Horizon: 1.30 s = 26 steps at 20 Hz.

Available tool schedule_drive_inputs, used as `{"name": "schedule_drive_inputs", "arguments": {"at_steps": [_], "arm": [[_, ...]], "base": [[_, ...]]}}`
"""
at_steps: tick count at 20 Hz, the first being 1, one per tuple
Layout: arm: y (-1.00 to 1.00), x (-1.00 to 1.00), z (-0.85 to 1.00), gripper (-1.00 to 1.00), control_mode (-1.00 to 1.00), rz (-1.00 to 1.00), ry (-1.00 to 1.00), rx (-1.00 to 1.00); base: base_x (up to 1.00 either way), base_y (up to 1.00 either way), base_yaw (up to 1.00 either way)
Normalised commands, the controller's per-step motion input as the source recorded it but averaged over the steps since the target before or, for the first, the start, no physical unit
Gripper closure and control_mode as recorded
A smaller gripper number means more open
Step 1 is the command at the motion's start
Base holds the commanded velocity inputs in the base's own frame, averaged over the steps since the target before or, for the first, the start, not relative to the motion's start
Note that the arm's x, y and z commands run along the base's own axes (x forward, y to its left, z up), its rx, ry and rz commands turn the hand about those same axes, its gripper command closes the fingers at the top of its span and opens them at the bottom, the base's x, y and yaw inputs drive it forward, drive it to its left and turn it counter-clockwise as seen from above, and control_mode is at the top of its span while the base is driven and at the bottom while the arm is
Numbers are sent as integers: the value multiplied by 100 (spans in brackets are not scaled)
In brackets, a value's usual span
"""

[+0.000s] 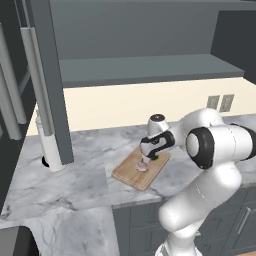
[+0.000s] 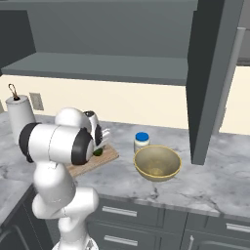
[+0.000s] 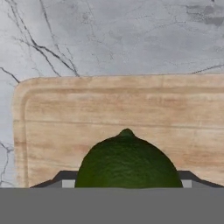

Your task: Open the cabinet. Place the bowl and condiment on the counter. Then place the lime and garlic on the cutting board.

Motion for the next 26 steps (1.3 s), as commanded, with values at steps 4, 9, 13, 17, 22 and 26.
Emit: {"name": "schedule_drive_inputs", "arguments": {"at_steps": [4,9,13,17,22,26], "arm": [[0,21,-3,-100,-100,29,-6,3],[0,1,14,-100,-100,29,-9,4],[-7,0,31,-100,-100,28,-11,6],[-15,2,41,-100,-100,26,-13,9],[-23,11,50,-100,-100,24,-15,11],[-23,-2,54,-100,-100,18,-5,4]], "base": [[0,0,0],[0,0,0],[0,0,0],[0,0,0],[0,0,0],[0,0,0]]}}
